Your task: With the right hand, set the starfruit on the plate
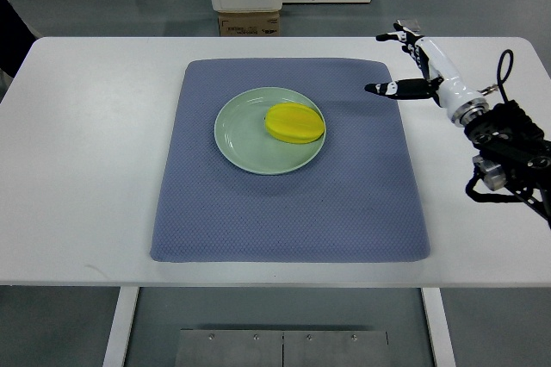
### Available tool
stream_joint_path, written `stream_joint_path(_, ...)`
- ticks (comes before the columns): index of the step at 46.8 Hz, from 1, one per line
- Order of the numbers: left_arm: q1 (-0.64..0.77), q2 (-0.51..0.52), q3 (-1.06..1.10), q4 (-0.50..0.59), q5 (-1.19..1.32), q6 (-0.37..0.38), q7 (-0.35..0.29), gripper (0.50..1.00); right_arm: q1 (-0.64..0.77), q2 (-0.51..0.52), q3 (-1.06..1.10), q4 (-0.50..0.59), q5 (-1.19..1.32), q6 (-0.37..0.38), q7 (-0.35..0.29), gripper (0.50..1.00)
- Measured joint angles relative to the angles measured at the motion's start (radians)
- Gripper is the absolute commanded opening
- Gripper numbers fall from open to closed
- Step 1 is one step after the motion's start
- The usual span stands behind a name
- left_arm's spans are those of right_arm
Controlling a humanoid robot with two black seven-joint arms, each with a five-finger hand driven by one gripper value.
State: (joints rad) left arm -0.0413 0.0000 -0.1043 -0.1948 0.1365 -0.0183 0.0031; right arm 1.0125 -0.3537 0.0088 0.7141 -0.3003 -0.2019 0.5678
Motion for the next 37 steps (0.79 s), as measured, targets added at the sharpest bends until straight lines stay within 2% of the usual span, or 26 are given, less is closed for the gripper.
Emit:
stream_joint_path(7,0.0,0.0,0.0,0.0,0.0,0.0,0.0,1.0,-0.045,-0.031,0.101,-0.004,0.069,0.05,-0.017,1.0)
stream_joint_path(16,0.0,0.0,0.0,0.0,0.0,0.0,0.0,1.0,-0.158,-0.032,0.339,-0.012,0.227,0.206,-0.075,1.0)
stream_joint_path(22,0.0,0.0,0.0,0.0,0.0,0.0,0.0,1.0,-0.204,-0.027,0.434,-0.012,0.264,0.235,-0.099,1.0)
stream_joint_path(37,0.0,0.0,0.0,0.0,0.0,0.0,0.0,1.0,-0.237,-0.022,0.447,-0.011,0.311,0.263,-0.103,1.0)
